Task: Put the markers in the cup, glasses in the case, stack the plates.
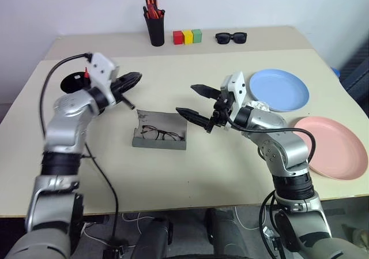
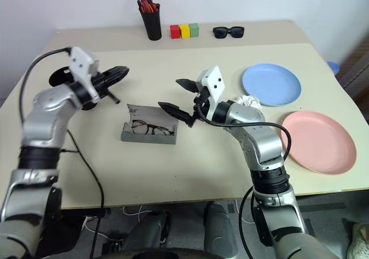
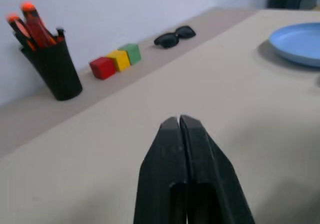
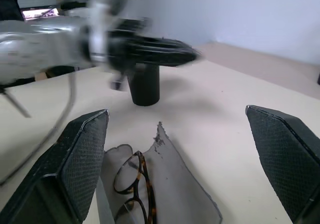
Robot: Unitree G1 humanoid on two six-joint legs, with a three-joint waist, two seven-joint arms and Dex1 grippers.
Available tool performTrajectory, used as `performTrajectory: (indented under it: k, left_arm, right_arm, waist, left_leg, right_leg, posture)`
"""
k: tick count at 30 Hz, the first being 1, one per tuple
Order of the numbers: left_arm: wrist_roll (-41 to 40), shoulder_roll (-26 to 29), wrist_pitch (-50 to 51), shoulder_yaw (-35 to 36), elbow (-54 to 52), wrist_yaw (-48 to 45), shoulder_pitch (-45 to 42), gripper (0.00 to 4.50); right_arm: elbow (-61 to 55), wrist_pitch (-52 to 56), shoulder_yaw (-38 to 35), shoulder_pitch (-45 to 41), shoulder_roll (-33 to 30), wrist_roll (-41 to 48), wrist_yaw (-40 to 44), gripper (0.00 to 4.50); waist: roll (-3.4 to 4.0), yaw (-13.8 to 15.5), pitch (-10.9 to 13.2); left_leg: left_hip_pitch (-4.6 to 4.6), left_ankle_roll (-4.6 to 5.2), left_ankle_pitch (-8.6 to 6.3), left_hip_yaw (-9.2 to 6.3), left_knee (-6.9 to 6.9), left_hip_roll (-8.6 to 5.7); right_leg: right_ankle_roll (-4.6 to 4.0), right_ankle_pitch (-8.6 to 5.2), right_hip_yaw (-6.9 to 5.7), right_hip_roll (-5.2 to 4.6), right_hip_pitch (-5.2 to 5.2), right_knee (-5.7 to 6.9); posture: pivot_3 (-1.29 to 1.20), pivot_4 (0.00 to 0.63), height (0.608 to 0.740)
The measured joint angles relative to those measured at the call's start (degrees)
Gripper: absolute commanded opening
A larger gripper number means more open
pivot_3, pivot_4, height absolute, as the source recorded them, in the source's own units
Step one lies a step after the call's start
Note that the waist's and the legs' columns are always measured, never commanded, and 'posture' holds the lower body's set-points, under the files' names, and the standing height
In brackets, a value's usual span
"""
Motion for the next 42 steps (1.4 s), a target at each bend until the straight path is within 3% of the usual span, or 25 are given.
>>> performTrajectory:
  k: [7, 12, 16, 25, 29, 32, 35, 39, 42]
  left_arm:
    - [1.86, -0.78, 14.55, -8.97, 10.60, -12.14, -5.29, 0.04]
    - [6.58, 1.57, 15.05, -13.42, 18.99, -19.22, -13.48, 0.04]
    - [8.17, 2.57, 15.36, -16.03, 20.11, -27.23, -13.87, 0.04]
    - [7.64, 7.53, 20.51, -17.99, 7.72, -36.40, -6.10, 0.04]
    - [7.44, 9.33, 21.75, -17.16, -1.44, -35.31, -1.44, 0.04]
    - [5.81, 6.11, 18.01, -12.25, -2.80, -29.25, 0.68, 0.04]
    - [1.53, 2.79, 15.60, -4.54, -3.13, -23.75, 0.64, 0.90]
    - [-6.73, 2.61, 17.65, 1.76, -10.26, -24.72, 1.63, 2.99]
    - [-13.55, 3.60, 20.63, 4.23, -17.23, -27.76, 6.45, 4.45]
  right_arm:
    - [-0.84, -0.10, 1.28, 0.12, 0.41, 0.12, -1.42, 4.50]
    - [-1.85, -0.09, 1.46, 0.63, 0.50, 0.59, -2.01, 4.50]
    - [-1.90, -0.10, 1.71, 0.73, 0.52, 0.56, -2.77, 4.50]
    - [-2.00, -0.86, 2.14, 0.88, 0.27, 0.46, -3.40, 4.50]
    - [-2.06, -1.12, 2.34, 0.89, 0.21, 0.40, -3.55, 4.50]
    - [-2.03, -1.86, 2.34, 0.91, -0.06, -0.20, -3.98, 4.50]
    - [-1.72, -2.61, 2.32, 0.90, -0.17, -1.25, -4.94, 4.50]
    - [1.59, -3.98, -0.67, 0.94, -3.30, -4.30, -8.43, 4.50]
    - [1.89, -1.47, -6.03, 4.30, -9.55, -5.28, -10.96, 4.50]
  waist:
    - [-0.01, -0.21, 0.01]
    - [-0.02, 0.10, 0.02]
    - [-0.02, 0.15, 0.02]
    - [-0.02, 0.07, 0.02]
    - [-0.01, 0.13, 0.02]
    - [-0.01, 0.46, 0.03]
    - [-0.02, 0.58, 0.02]
    - [-0.02, 0.46, 0.02]
    - [-0.01, 0.62, 0.02]
  left_leg:
    - [-0.07, 0.03, -0.02, -0.01, 0.04, -0.01]
    - [-0.03, 0.03, -0.02, 0.00, 0.03, -0.02]
    - [-0.07, 0.03, -0.02, -0.01, 0.04, -0.02]
    - [-0.05, 0.04, -0.02, -0.02, 0.04, 0.00]
    - [-0.03, 0.04, -0.02, -0.02, 0.03, 0.02]
    - [-0.06, 0.02, -0.01, -0.08, 0.06, 0.03]
    - [-0.07, -0.01, 0.01, -0.08, 0.08, 0.02]
    - [-0.07, -0.01, 0.01, -0.03, 0.06, 0.01]
    - [-0.08, 0.00, -0.01, -0.02, 0.03, 0.00]
  right_leg:
    - [0.01, 0.00, 0.00, -0.01, -0.02, 0.02]
    - [0.02, 0.00, -0.01, 0.00, -0.01, 0.04]
    - [0.02, 0.00, -0.01, 0.00, -0.02, 0.03]
    - [0.02, 0.00, 0.01, 0.00, -0.02, 0.06]
    - [0.02, 0.00, 0.02, -0.01, -0.02, 0.05]
    - [0.01, 0.00, 0.00, -0.01, -0.03, 0.06]
    - [0.01, 0.00, 0.00, -0.02, -0.01, 0.05]
    - [0.01, 0.00, 0.01, -0.06, -0.02, 0.05]
    - [0.01, 0.00, 0.01, -0.08, -0.02, 0.01]
  posture:
    - [0.00, 0.150, 0.740]
    - [0.00, 0.150, 0.740]
    - [0.00, 0.150, 0.740]
    - [0.00, 0.150, 0.740]
    - [0.00, 0.150, 0.740]
    - [0.00, 0.150, 0.740]
    - [0.00, 0.150, 0.740]
    - [0.00, 0.150, 0.740]
    - [0.00, 0.150, 0.740]
